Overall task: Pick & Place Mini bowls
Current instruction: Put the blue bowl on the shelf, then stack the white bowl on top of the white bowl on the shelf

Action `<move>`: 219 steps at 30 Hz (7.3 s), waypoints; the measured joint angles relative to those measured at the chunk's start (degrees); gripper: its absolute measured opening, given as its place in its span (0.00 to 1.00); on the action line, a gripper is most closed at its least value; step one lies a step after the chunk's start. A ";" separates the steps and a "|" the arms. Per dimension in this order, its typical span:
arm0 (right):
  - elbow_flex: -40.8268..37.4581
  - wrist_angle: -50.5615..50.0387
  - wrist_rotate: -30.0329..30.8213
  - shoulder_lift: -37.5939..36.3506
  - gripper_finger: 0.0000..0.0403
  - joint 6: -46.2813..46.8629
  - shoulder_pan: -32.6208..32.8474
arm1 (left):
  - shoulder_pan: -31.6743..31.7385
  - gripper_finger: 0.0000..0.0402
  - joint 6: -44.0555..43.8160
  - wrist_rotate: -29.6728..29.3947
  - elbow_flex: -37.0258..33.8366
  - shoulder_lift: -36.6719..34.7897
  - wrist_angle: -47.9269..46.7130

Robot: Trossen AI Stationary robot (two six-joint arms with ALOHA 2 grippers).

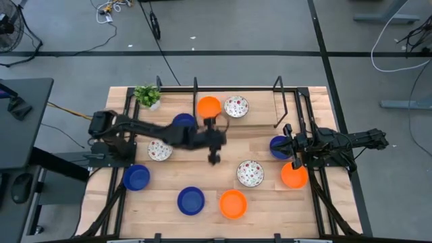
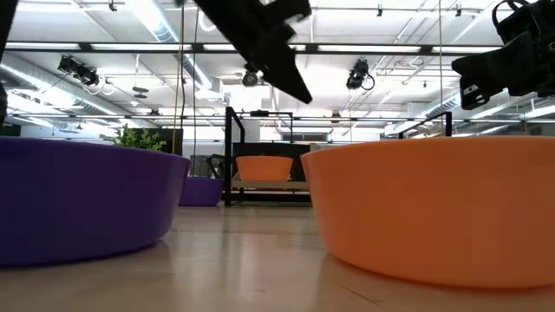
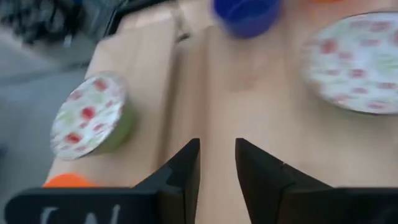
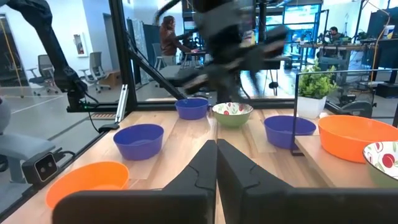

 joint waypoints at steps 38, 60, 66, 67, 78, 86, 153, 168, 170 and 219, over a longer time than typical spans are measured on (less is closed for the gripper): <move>0.00 0.01 -0.03 0.00 0.03 -0.01 0.00 | -20.23 0.19 -11.20 4.88 -54.58 -18.74 75.15; 3.98 15.23 9.04 7.90 0.03 4.10 -0.07 | -10.40 0.19 0.41 -6.43 -54.44 -18.72 78.86; 15.16 -0.50 16.27 23.67 0.03 9.74 1.51 | -9.96 0.19 -3.39 -4.27 -54.42 -18.72 78.74; 17.50 -3.68 17.20 26.70 0.03 10.90 2.10 | -9.96 0.19 -4.04 -4.24 -54.42 -18.72 78.79; 43.67 -53.78 15.24 56.84 0.04 28.63 4.12 | -10.03 0.19 -7.23 -4.22 -54.40 -18.72 78.84; 42.45 -57.82 5.61 65.73 0.21 28.96 4.20 | -10.21 0.19 -7.76 -4.22 -54.40 -18.72 78.68; 53.16 -49.04 10.94 78.80 0.01 -6.52 -22.02 | -10.99 0.19 -8.51 -4.22 -54.40 -18.71 78.45; 53.16 -47.30 15.06 82.66 0.02 -11.19 -31.17 | -10.99 0.19 -8.51 -4.22 -54.40 -18.70 78.45; 53.13 -46.33 15.04 82.66 0.02 -11.92 -31.96 | -10.99 0.19 -8.51 -4.22 -54.40 -18.70 78.45; 34.36 5.61 13.03 63.67 0.07 9.18 25.77 | -11.36 0.19 -8.49 -4.20 -54.40 -18.70 78.67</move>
